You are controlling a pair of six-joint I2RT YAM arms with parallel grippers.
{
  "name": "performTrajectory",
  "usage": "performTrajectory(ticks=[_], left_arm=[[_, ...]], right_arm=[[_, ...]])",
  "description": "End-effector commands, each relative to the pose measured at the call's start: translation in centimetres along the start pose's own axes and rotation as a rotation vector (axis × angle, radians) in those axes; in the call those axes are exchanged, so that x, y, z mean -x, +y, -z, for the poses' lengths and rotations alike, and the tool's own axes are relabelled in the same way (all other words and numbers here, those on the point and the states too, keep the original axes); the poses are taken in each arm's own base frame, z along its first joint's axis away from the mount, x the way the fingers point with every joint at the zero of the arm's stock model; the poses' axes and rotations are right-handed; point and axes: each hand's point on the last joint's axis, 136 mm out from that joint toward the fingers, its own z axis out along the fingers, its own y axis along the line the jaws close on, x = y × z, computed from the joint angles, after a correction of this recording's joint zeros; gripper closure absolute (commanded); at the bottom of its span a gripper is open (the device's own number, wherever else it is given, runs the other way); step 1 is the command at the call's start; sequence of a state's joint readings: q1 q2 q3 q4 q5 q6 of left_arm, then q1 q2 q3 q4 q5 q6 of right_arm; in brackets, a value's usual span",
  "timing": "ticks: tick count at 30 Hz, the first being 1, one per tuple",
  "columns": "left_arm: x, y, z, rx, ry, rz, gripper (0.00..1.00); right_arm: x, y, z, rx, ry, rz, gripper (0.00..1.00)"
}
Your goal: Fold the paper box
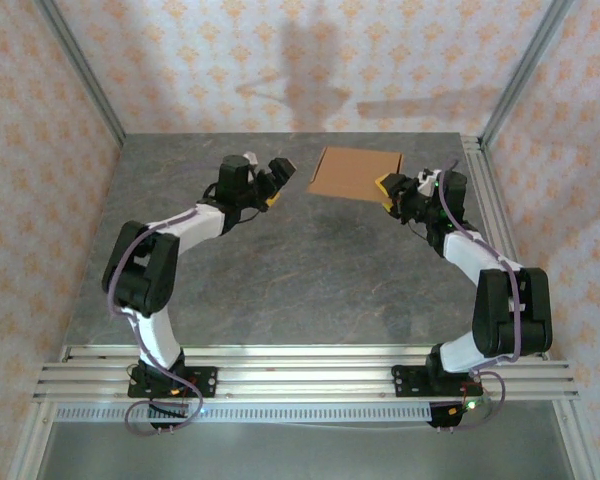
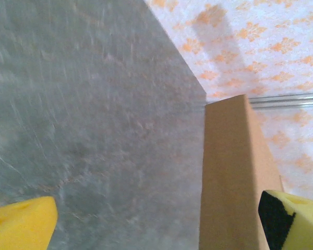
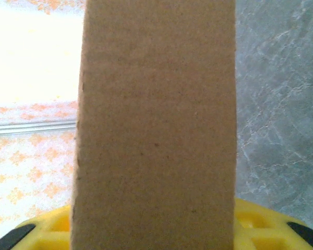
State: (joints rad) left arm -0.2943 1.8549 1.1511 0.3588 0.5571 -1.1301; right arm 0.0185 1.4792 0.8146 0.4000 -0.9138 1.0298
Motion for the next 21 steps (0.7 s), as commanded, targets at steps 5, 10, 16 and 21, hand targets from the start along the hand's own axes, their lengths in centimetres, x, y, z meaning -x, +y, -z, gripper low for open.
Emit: performTrajectory(ticks=[5,10,16,21], left_arm=[[-1.5,-5.1,-1.6,-0.207,0.170,0.366,0.09],[-2.8,-7.0,-1.9,-0.257,0.212,0.396,0.09],[-4.0,-9.3,-2.3,-0.302,0.259,0.403,0.18],[-5.2,-9.8,-2.8,-0.300,0.301,0.420,0.42]], right_arm=[[-0.8,2.2,0.6,0.105,0.028,0.047,0.69],[-1.0,1.7,0.3,0.111,0.043,0.036,0.69],[-0.9,1.5,-0.2,0.129,0.044,0.008,0.69],[-1.0,1.3,-0.3,0.127,0.053,0.002,0.69]])
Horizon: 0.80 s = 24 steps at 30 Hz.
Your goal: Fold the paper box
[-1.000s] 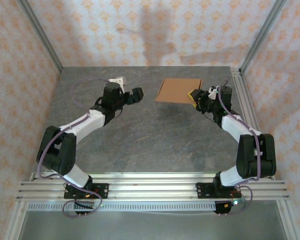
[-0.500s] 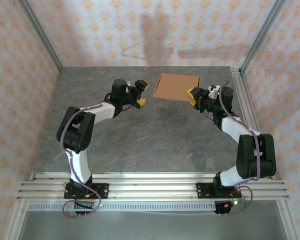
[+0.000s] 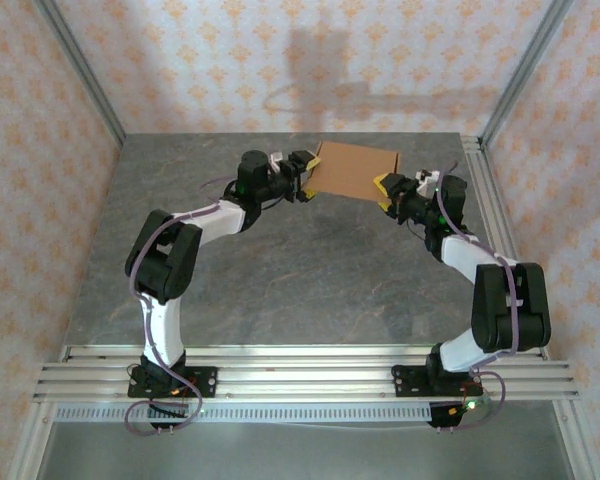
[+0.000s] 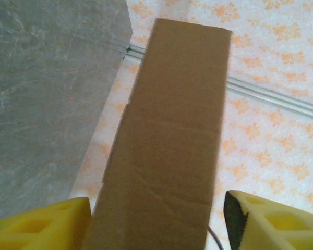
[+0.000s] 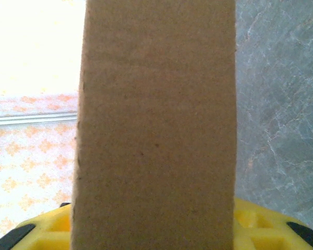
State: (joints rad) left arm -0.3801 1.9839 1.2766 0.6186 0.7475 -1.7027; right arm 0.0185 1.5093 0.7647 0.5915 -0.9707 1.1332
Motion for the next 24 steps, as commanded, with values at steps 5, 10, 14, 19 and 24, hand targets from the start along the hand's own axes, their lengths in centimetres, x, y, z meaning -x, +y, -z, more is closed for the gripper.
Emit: performTrajectory(ticks=[5,10,14,19,24], left_arm=[[-1.4,-1.1,-0.3,-0.022,0.051,-0.008,0.55],[-1.3,-0.6,-0.4,-0.005,0.056,0.007,0.62],[-1.1,0.2,-0.3,0.013,0.054,0.034,0.64],[-0.2,1.6,0.6,0.049,0.046,0.083,0.64],[0.9,3.4,2.3,0.103,0.024,0.109,0.64]], right_arm=[[-0.6,-0.2,-0.2,0.006,0.023,0.026,0.68],[-0.4,-1.0,-0.2,-0.025,0.012,0.039,0.56],[0.1,-0.4,0.2,-0.023,-0.031,0.120,0.27],[0.8,-1.7,1.4,-0.177,-0.078,0.302,0.12],[2.3,-2.5,4.0,-0.413,-0.136,0.575,0.11]])
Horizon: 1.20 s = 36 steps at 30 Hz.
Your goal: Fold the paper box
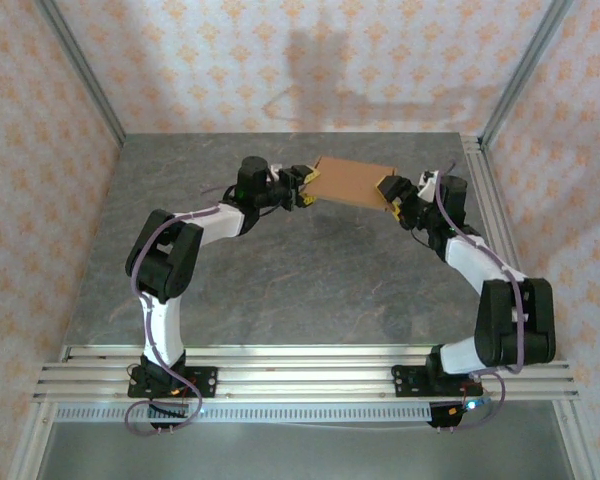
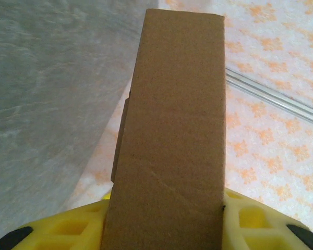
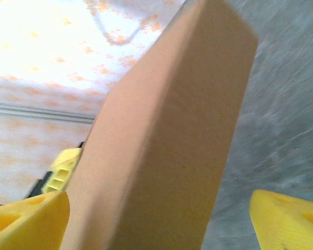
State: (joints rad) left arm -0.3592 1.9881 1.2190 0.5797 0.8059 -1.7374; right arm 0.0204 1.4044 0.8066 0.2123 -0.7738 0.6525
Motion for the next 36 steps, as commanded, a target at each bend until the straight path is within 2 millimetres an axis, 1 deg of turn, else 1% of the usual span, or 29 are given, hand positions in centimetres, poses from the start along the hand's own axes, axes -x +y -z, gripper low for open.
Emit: performTrajectory(ticks=[1,2,3,5,7,9,11,12,15,17,20,22,24,28,32,34,36], left_arm=[[0.7,0.4,1.8,0.042,-0.007,0.015,0.64],[1.0,0.9,2.2,0.065,-0.017,0.013,0.64],[1.2,0.9,2.6,0.072,-0.025,0.008,0.63],[1.5,1.3,3.0,0.093,-0.036,0.002,0.63],[1.2,0.5,3.8,0.094,-0.043,-0.018,0.63],[1.4,0.6,4.1,0.108,-0.052,-0.015,0.63],[1.6,0.9,4.3,0.137,-0.050,-0.006,0.63],[1.6,0.9,4.3,0.137,-0.047,-0.004,0.63],[1.6,0.6,4.4,0.133,-0.046,0.001,0.63],[1.6,0.5,4.5,0.134,-0.046,0.002,0.63],[1.5,0.4,4.5,0.136,-0.036,0.004,0.62],[1.5,0.5,4.4,0.139,-0.029,0.005,0.63],[1.4,0.4,4.4,0.140,-0.026,0.008,0.62],[1.3,0.1,4.4,0.134,-0.024,0.005,0.63],[1.2,-0.2,4.5,0.127,-0.023,-0.003,0.63],[1.1,-0.3,4.6,0.125,-0.021,-0.004,0.63],[1.0,-0.3,4.6,0.125,-0.021,-0.006,0.63]], right_arm=[[1.6,-0.7,2.1,-0.183,-0.052,0.290,0.11],[1.9,-0.4,2.6,-0.204,-0.058,0.339,0.11],[2.1,-0.1,3.0,-0.221,-0.061,0.387,0.11],[2.0,0.6,3.6,-0.246,-0.047,0.507,0.11],[1.2,1.7,4.1,-0.274,-0.011,0.686,0.10],[-0.5,3.1,4.6,-0.310,0.037,0.954,0.06],[-1.8,4.1,4.9,-0.335,0.047,1.168,0.02],[-2.7,4.8,5.1,-0.312,0.055,1.257,0.02],[-6.0,5.4,4.7,-0.227,0.121,1.510,0.02],[-7.7,5.3,4.2,-0.223,0.162,1.679,0.02],[-7.7,5.0,2.8,-0.328,0.164,1.842,0.02],[-7.4,4.6,1.9,-0.398,0.171,1.925,0.01],[-7.3,3.6,0.7,-0.456,0.210,1.981,0.01],[-6.8,2.0,-0.9,-0.539,0.267,2.037,0.00],[-6.6,1.0,-2.0,-0.581,0.294,2.058,0.00],[-6.5,0.7,-2.2,-0.598,0.310,2.057,0.02],[-6.4,0.4,-2.3,-0.614,0.318,2.062,0.08]])
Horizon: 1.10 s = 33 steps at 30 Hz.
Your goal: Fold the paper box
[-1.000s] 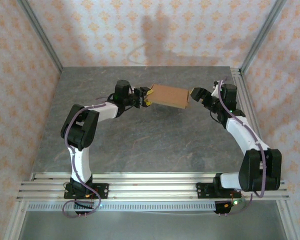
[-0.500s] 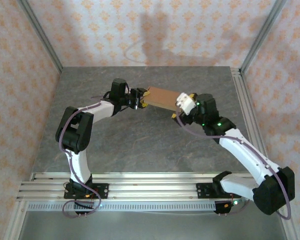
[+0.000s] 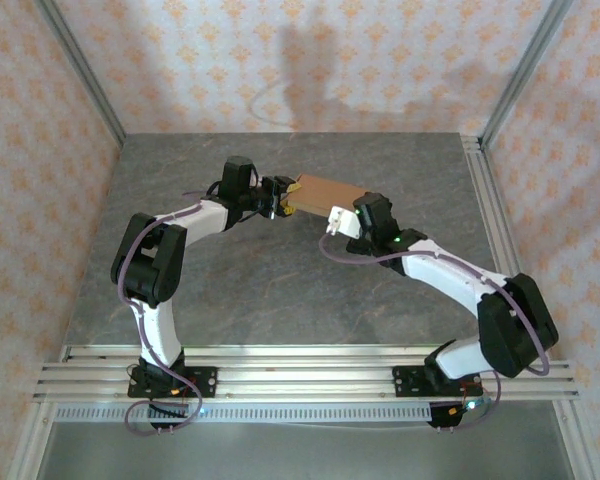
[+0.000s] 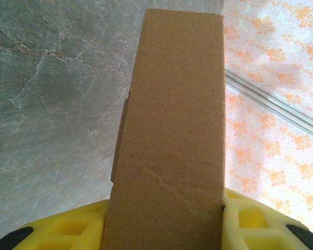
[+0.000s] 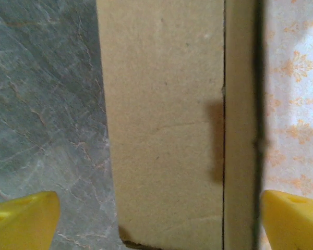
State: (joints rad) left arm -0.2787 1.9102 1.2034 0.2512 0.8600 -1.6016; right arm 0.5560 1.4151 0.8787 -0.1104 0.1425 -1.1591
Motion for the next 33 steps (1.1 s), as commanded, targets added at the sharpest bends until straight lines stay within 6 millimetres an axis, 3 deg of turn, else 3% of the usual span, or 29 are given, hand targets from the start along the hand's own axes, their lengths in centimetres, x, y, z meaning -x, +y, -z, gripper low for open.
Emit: performTrajectory(ticks=[1,4,13,26,33], left_arm=[[-1.3,-3.1,1.4,-0.060,0.026,-0.061,0.63],[-1.2,-3.0,1.3,-0.060,0.026,-0.061,0.63],[-1.1,-2.7,1.3,-0.064,0.029,-0.052,0.63],[-0.9,-2.3,1.1,-0.056,0.026,-0.051,0.62],[-0.7,-1.9,2.4,0.012,-0.040,-0.119,0.47]], right_arm=[[0.1,-1.8,-0.1,-0.077,0.032,0.018,0.12],[0.4,-1.9,-0.4,-0.086,0.020,-0.003,0.25],[0.9,-2.0,-1.4,-0.101,0.008,-0.038,0.30],[0.8,-1.7,-1.3,-0.087,0.010,-0.054,0.54],[0.4,-1.2,-1.4,-0.059,0.011,-0.066,0.56]])
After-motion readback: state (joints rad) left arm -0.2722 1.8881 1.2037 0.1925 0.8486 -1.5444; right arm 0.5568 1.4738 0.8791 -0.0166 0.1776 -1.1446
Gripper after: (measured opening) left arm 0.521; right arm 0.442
